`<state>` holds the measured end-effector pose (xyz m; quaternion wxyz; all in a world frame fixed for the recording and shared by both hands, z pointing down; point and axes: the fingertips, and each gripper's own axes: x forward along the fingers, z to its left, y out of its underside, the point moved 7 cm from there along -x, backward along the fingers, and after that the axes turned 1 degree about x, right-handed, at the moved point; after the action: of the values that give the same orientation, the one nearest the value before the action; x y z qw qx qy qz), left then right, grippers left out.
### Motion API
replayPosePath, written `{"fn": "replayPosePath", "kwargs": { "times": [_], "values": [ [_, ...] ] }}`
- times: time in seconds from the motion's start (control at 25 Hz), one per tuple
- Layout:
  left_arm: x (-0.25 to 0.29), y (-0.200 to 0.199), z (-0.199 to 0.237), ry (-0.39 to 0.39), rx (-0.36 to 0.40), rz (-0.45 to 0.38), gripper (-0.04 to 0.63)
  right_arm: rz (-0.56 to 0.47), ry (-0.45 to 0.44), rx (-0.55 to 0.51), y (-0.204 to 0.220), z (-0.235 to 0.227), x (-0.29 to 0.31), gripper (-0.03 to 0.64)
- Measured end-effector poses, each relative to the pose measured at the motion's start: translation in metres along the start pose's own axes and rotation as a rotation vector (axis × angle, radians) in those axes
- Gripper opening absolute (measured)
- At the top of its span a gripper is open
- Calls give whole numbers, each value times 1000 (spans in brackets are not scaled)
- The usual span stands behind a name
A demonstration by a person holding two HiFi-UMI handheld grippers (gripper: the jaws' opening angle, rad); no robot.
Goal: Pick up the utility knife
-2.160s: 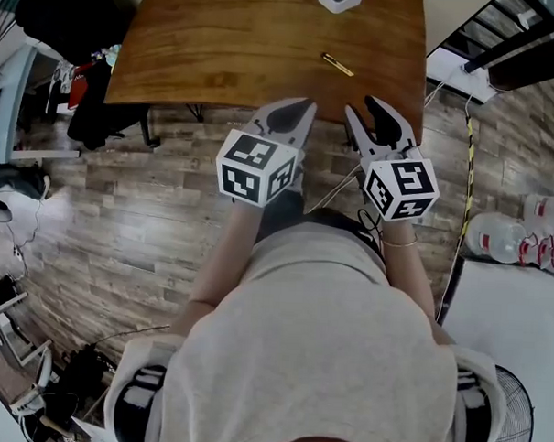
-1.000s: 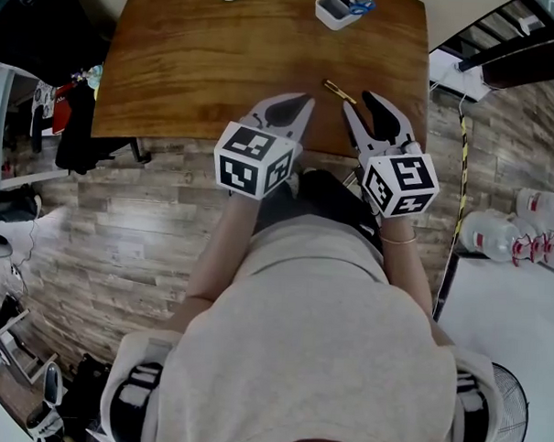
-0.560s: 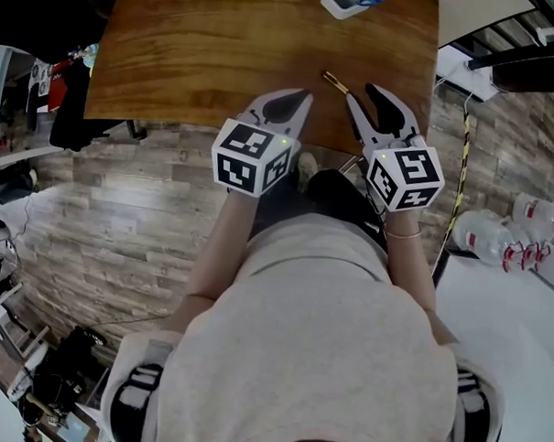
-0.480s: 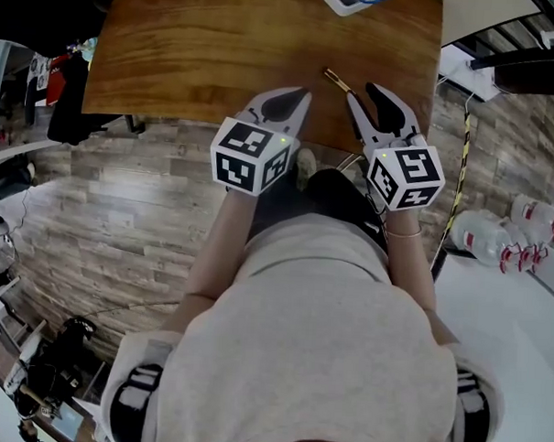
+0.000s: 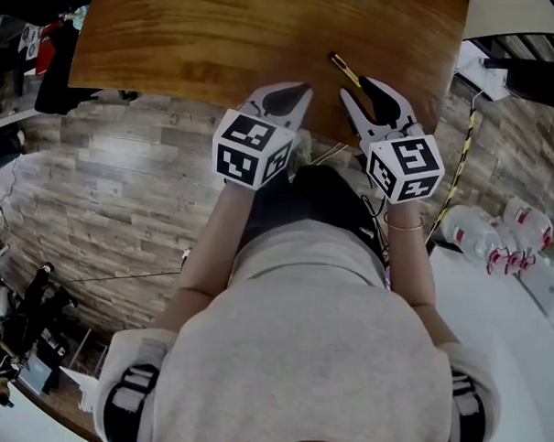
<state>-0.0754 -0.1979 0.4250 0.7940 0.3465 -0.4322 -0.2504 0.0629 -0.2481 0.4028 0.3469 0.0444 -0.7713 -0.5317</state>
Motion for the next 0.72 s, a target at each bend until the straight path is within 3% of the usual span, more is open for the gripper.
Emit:
{"fn": "replayPosePath", "kwargs": {
  "times": [0.72],
  "values": [
    [44,32,29,-30,-66,101,12,174,-23,-96,41,-40,55,129]
  ]
}}
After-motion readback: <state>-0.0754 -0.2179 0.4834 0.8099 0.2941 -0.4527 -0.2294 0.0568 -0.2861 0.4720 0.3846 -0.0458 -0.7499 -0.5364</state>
